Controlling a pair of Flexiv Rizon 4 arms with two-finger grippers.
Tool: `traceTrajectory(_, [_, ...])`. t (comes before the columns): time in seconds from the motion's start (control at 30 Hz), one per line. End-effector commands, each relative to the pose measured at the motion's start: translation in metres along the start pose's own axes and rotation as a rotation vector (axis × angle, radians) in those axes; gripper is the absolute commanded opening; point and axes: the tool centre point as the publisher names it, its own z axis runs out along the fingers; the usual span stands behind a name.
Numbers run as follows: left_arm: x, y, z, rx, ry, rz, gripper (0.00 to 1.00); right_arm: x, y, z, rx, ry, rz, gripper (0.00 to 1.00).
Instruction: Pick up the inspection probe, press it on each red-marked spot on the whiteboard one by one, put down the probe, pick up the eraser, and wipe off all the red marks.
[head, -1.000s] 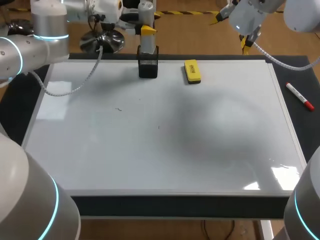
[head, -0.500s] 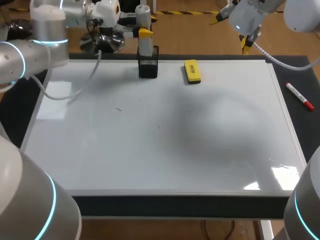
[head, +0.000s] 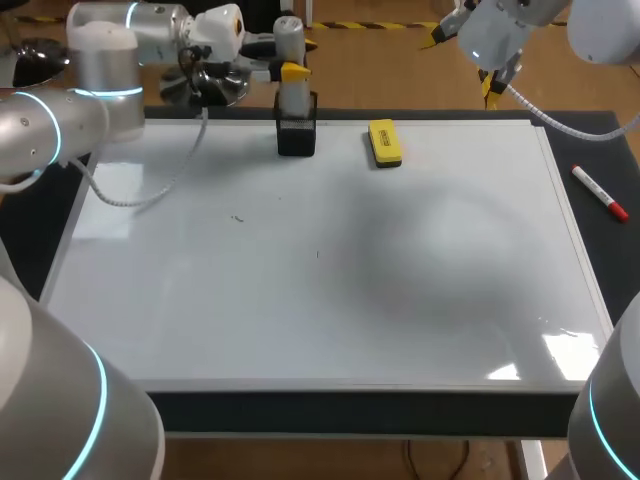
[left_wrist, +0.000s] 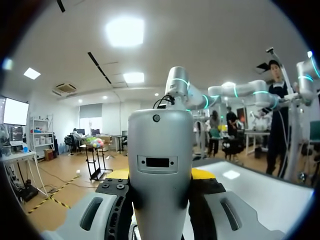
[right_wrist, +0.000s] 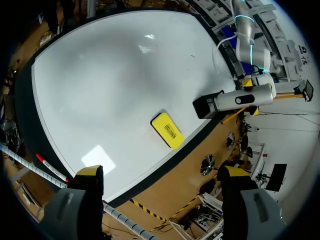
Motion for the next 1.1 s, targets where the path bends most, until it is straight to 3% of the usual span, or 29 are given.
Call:
traceTrajectory(0.03, [-0.002, 0.007, 0.000, 0.014, -0.001, -0.006, 0.00, -0.001, 0.000, -0.001, 0.002, 0.007, -0.002, 1.00])
traceTrajectory(1.1, [0.002, 0.032, 0.002, 0.028, -0.006, -0.034, 0.00, -0.001, 0.000, -0.001, 0.002, 0.007, -0.002, 1.00])
